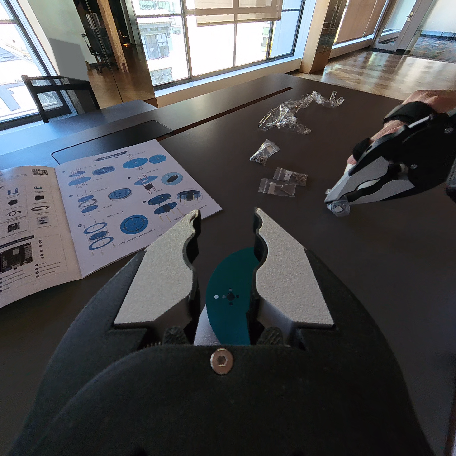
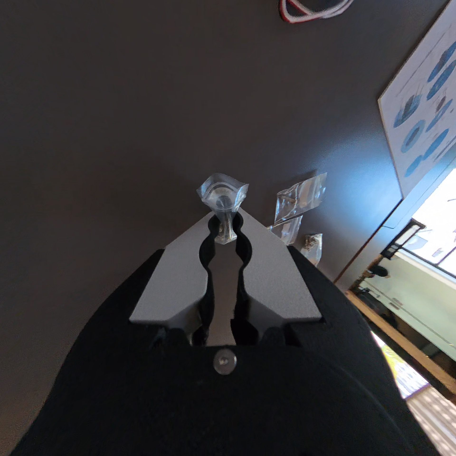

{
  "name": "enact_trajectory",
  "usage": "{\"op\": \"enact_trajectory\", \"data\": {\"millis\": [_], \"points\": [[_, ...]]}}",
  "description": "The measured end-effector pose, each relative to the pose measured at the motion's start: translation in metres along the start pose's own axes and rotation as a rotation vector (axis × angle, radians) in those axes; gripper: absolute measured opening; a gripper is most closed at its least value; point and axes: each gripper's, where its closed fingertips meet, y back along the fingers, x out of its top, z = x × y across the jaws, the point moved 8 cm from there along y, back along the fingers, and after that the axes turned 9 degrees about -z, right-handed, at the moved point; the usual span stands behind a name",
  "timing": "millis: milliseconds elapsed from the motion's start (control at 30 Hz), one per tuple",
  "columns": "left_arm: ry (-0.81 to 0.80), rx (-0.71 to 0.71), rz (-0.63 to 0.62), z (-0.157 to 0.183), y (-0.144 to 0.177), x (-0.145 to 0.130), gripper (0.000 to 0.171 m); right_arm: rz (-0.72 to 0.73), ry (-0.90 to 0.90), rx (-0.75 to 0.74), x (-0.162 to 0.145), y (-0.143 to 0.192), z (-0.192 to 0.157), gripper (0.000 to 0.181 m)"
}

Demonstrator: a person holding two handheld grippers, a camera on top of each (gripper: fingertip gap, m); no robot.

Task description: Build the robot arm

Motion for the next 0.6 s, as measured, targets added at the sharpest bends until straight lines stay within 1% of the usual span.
{"op": "enact_trajectory", "data": {"millis": [67, 100, 133, 200, 267, 333, 400, 500, 533, 600], "points": [[0.002, -0.005, -0.007, 0.000, -0.001, 0.000, 0.043, -0.016, 0.013, -0.019, -0.001, -0.003, 0.002, 0.009], [0.000, -0.009, -0.005, 0.001, 0.000, 0.000, 0.043, -0.004, -0.003, 0.001, -0.002, -0.003, 0.003, 0.009], [-0.004, -0.011, -0.006, 0.002, 0.000, 0.000, 0.043, 0.022, -0.030, 0.037, 0.000, -0.001, 0.004, 0.010], [-0.009, -0.009, -0.013, 0.002, -0.001, 0.000, 0.043, 0.090, -0.101, 0.116, 0.004, 0.002, 0.009, 0.020], [-0.009, -0.012, -0.017, 0.002, -0.001, -0.001, 0.044, 0.163, -0.187, 0.217, 0.001, 0.001, 0.015, 0.028], [-0.009, -0.013, -0.014, 0.003, 0.000, -0.001, 0.044, 0.222, -0.274, 0.285, -0.007, -0.004, 0.020, 0.031], [-0.007, -0.013, -0.016, 0.002, 0.000, -0.001, 0.044, 0.288, -0.357, 0.346, -0.016, -0.006, 0.021, 0.041], [-0.005, -0.012, -0.022, 0.002, 0.000, -0.001, 0.044, 0.448, -0.551, 0.443, -0.027, -0.006, 0.018, 0.049], [-0.006, -0.010, -0.023, 0.001, 0.000, -0.002, 0.044, 0.497, -0.613, 0.471, -0.030, -0.007, 0.015, 0.051], [-0.007, -0.007, -0.024, 0.001, 0.000, -0.002, 0.043, 0.554, -0.724, 0.450, -0.037, -0.011, 0.007, 0.051]]}}
